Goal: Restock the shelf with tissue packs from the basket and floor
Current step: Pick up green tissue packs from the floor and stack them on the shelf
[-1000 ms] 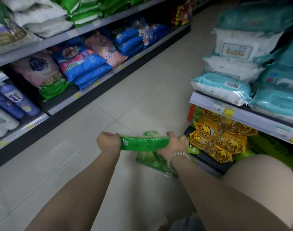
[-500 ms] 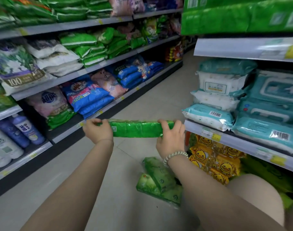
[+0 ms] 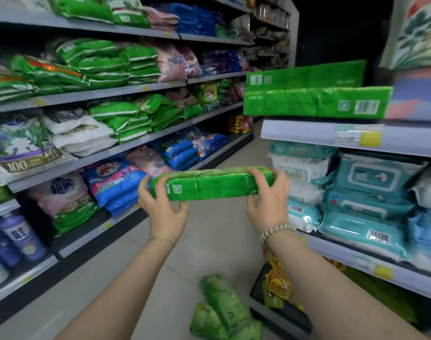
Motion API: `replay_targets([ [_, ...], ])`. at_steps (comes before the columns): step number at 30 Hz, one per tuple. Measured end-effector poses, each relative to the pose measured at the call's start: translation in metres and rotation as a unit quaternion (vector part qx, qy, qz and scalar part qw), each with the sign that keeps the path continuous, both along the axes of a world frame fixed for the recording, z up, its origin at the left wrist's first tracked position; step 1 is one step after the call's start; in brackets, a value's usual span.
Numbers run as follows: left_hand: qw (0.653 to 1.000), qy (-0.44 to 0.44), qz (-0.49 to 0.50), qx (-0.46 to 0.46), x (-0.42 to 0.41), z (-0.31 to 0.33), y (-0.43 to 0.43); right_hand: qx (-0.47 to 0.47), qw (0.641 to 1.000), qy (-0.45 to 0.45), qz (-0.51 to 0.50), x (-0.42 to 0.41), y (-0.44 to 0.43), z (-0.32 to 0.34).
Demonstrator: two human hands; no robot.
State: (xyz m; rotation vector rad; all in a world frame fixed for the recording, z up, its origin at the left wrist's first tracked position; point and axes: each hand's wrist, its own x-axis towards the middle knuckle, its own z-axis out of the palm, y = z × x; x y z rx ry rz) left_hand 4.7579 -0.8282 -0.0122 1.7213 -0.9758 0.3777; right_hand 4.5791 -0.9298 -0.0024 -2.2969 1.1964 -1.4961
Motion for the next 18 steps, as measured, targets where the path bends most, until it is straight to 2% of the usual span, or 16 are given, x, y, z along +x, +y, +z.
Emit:
replay_targets([
  [3, 1.0, -0.01, -0.002, -0.011, -0.005, 0.013, -0.002, -0.025, 1.0, -0.008, -0.008, -0.007, -0.001, 0.016],
  [12, 0.991, -0.11, 0.019, -0.07, -0.011, 0.064, -0.005, -0.135, 0.99, -0.045, -0.004, -0.02, -0.002, 0.068],
  [18, 0.986, -0.131, 0.029, -0.103, -0.02, 0.109, -0.025, -0.216, 0.975, -0.043, -0.034, -0.034, -0.016, 0.102],
])
